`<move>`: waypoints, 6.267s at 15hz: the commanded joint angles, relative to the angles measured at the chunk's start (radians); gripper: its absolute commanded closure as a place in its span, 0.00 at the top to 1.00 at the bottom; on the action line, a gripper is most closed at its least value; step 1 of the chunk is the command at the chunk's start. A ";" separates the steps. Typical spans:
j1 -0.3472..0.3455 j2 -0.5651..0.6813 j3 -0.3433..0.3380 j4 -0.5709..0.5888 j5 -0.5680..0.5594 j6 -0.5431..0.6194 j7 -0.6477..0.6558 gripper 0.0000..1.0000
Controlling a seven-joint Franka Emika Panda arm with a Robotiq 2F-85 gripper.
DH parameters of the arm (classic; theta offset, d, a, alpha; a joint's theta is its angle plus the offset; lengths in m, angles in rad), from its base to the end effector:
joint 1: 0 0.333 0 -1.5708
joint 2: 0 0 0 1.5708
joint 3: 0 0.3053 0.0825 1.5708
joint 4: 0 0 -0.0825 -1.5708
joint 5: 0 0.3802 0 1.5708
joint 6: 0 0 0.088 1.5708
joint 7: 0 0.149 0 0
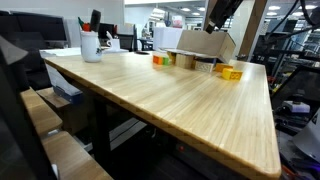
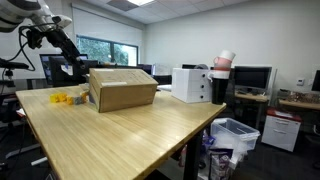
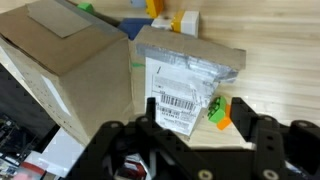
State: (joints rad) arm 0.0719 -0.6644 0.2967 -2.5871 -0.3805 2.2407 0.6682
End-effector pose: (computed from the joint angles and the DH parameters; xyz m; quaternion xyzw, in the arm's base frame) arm 0.3781 0.1191 0.4545 0.9561 -0.0653 0.2378 0.1581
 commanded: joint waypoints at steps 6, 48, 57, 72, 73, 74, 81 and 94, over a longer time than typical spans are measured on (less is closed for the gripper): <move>0.042 0.035 0.009 -0.045 0.073 0.013 -0.156 1.00; 0.124 0.534 0.433 0.418 0.020 -0.366 0.110 1.00; 0.153 0.363 0.093 0.415 0.075 -0.414 -0.274 1.00; 0.238 0.316 -0.491 0.404 0.183 -0.225 -1.005 1.00; 0.174 0.312 -0.352 0.366 0.150 -0.209 -0.898 1.00; 0.163 0.314 -0.392 0.379 0.170 -0.210 -0.952 1.00; 0.145 0.270 -0.255 0.278 0.081 -0.181 -0.850 1.00; 0.089 0.331 -0.022 0.249 -0.142 -0.176 -0.402 1.00</move>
State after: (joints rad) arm 0.2031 -0.3460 0.2533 -2.3277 -0.4639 2.0431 0.1902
